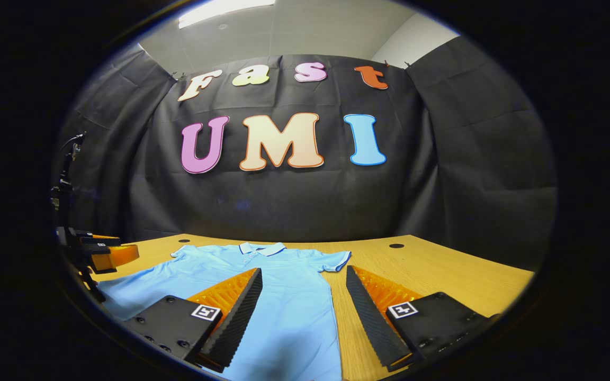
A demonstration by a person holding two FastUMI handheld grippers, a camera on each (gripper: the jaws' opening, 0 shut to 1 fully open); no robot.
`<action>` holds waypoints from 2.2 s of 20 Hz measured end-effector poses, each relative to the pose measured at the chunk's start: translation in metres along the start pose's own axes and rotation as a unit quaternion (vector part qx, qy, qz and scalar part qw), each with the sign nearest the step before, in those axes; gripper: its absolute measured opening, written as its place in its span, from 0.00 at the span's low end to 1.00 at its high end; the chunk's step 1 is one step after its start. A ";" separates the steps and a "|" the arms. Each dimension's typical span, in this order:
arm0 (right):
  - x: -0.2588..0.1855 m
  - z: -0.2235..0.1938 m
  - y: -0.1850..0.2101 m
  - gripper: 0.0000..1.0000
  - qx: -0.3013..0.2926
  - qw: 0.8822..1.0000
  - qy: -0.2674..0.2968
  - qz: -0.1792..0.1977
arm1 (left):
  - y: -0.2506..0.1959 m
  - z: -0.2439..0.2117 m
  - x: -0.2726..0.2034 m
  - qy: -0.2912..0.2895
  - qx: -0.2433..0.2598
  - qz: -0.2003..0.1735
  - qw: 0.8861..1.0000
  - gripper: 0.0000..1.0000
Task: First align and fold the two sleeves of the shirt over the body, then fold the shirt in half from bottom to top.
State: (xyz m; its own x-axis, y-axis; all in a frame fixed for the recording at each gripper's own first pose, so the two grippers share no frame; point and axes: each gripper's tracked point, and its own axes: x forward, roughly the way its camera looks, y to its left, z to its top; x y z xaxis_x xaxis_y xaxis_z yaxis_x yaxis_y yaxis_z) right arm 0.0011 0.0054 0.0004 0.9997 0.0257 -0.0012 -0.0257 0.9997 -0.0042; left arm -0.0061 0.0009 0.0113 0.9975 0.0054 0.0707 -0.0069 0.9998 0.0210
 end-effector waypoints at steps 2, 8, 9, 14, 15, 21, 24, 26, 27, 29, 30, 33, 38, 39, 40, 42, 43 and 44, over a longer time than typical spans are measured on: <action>0.001 -0.005 0.007 0.98 -0.019 1.000 0.010 0.011 | 0.001 0.001 0.000 -0.002 0.000 0.000 1.000 0.94; 0.023 0.006 0.032 0.99 -0.044 0.995 0.059 0.074 | 0.000 0.001 0.000 0.000 0.002 -0.001 1.000 0.94; 0.032 0.014 0.033 0.99 -0.036 0.994 0.064 0.082 | -0.001 0.001 -0.001 0.000 0.002 -0.003 1.000 0.93; 0.092 0.052 0.016 0.96 -0.024 0.993 0.089 0.080 | -0.001 0.000 0.000 0.002 0.005 -0.003 1.000 0.93; 0.108 0.056 0.009 0.99 -0.025 0.993 0.093 0.073 | 0.000 0.001 0.000 0.001 0.004 -0.002 1.000 0.94; 0.200 0.034 -0.033 0.99 -0.010 0.983 0.179 0.033 | 0.001 0.000 0.000 0.004 0.004 0.000 1.000 0.94; 0.235 0.008 -0.048 0.98 0.014 0.973 0.229 0.014 | 0.001 -0.002 0.002 0.007 0.003 -0.002 1.000 0.94; 0.257 -0.007 -0.059 0.98 0.022 0.968 0.250 0.002 | 0.000 -0.001 0.003 0.009 0.005 -0.001 1.000 0.94; 0.266 -0.018 -0.066 0.98 0.019 0.965 0.260 -0.006 | 0.000 -0.001 0.003 0.009 0.005 -0.001 1.000 0.94; 0.280 -0.042 -0.082 0.98 0.003 0.959 0.282 -0.026 | 0.000 -0.001 0.003 0.010 0.005 0.000 1.000 0.94; 0.284 -0.055 -0.089 0.99 -0.004 0.956 0.291 -0.034 | 0.000 -0.002 0.002 0.010 0.005 0.000 1.000 0.94; 0.289 -0.089 -0.104 0.98 -0.012 0.947 0.319 -0.046 | 0.000 -0.002 0.004 0.012 0.007 0.000 1.000 0.94; 0.291 -0.114 -0.110 0.97 -0.022 0.941 0.335 -0.051 | -0.001 -0.003 0.004 0.015 0.010 0.001 1.000 0.94; 0.293 -0.117 -0.108 0.97 -0.019 0.940 0.337 -0.047 | -0.001 -0.003 0.004 0.015 0.010 0.001 1.000 0.94; 0.293 -0.120 -0.105 0.96 -0.017 0.940 0.339 -0.043 | -0.001 -0.003 0.004 0.015 0.010 0.002 1.000 0.94; 0.293 -0.127 -0.101 0.92 -0.007 0.937 0.347 -0.040 | -0.001 -0.003 0.004 0.015 0.011 0.004 1.000 0.94; 0.293 -0.130 -0.100 0.88 0.004 0.935 0.353 -0.039 | 0.000 -0.003 0.003 0.015 0.011 0.005 1.000 0.94; 0.294 -0.129 -0.099 0.82 0.012 0.935 0.352 -0.041 | -0.001 -0.004 0.003 0.015 0.011 0.006 1.000 0.94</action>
State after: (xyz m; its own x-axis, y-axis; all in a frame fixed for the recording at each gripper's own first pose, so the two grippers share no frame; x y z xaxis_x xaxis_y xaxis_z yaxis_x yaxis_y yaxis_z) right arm 0.2975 -0.0870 -0.1285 0.7500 -0.0519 -0.6594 0.0591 0.9982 -0.0113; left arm -0.0027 0.0000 0.0079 0.9990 0.0179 0.0420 -0.0197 0.9989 0.0432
